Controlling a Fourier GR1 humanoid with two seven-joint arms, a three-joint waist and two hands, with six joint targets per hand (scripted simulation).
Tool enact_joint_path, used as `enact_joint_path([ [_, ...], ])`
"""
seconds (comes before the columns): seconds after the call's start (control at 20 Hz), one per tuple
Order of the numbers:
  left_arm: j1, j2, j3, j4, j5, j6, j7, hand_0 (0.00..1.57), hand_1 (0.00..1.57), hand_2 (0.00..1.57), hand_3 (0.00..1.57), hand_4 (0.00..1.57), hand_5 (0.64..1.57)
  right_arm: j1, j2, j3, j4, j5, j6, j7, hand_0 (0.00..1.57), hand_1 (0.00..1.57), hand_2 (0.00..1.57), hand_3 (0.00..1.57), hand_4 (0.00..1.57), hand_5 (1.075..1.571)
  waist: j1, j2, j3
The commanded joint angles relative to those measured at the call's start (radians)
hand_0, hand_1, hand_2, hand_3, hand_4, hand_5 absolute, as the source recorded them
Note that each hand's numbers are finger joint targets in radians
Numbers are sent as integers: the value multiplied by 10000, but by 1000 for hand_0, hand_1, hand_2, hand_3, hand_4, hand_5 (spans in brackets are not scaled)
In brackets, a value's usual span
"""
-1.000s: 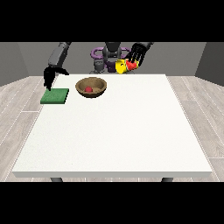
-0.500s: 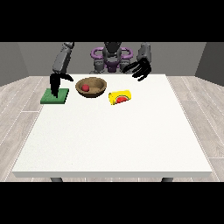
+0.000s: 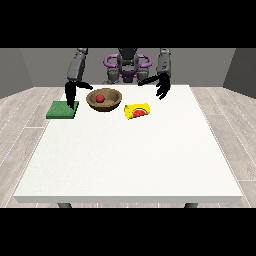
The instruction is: Pick the cup and pour the ball into the bowl, then pick the bowl and place it on the pad
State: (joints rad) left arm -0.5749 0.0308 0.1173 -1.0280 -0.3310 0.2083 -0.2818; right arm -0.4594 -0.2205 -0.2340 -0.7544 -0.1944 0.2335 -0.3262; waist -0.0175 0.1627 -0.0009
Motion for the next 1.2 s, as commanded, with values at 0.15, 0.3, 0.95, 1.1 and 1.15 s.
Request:
enact_joint_path([
  [0.15, 415, -101, -266, -159, 223, -233, 322, 0, 0, 0, 0, 0, 1546, 648, 486, 194, 618, 156, -309, -280, 0, 0, 0, 0, 193, 1549, 271, -785, 11],
  [0.3, -271, -293, -933, -792, 361, 27, 193, 0, 0, 0, 0, 0, 1551, -480, -134, -565, 1673, -267, 104, -1088, 0, 0, 0, 0, 260, 1550, 893, 669, 19],
  [0.95, -57, -254, -973, -1112, 263, -687, 885, 0, 0, 0, 0, 0, 1562, 189, 861, -397, 1251, -389, -281, -791, 0, 0, 0, 0, 233, 1532, 1473, -29, 2],
  [1.1, 44, 230, -734, -969, 430, -1059, 705, 0, 0, 0, 0, 0, 1564, -148, 1023, -440, 1077, -428, -912, -286, 0, 0, 0, 0, 362, 1546, 1393, -294, 4],
  [1.15, -6, 149, -629, -593, 273, -681, 822, 0, 0, 0, 0, 0, 1564, -243, 1636, -87, 858, -297, -1209, 8, 0, 0, 0, 0, 347, 1546, 959, -532, 2],
])
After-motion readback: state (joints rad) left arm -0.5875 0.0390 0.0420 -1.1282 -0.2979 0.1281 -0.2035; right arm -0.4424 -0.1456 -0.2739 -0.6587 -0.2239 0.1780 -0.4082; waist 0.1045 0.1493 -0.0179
